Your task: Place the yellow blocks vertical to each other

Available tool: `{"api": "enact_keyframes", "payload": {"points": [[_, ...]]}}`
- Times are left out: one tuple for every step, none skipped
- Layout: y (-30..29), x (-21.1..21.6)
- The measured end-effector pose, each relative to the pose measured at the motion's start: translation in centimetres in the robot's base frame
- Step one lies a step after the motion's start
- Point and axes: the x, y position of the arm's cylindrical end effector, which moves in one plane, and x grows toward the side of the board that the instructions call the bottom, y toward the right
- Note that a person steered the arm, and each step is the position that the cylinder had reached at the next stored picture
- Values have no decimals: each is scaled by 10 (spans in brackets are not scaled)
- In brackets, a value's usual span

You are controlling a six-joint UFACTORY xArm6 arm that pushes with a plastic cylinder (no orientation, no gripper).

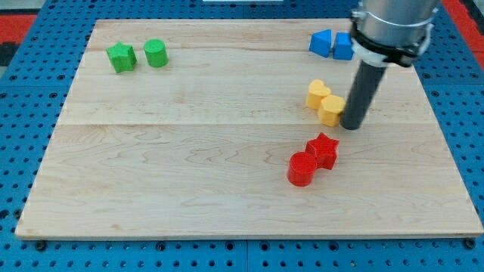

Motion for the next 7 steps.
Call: {"api": "enact_keyframes", "payload": {"points": [[-9, -33], [-9, -33], [-11, -33], [-14, -33], [-24, -37], [-25, -54], [-47, -72]]}}
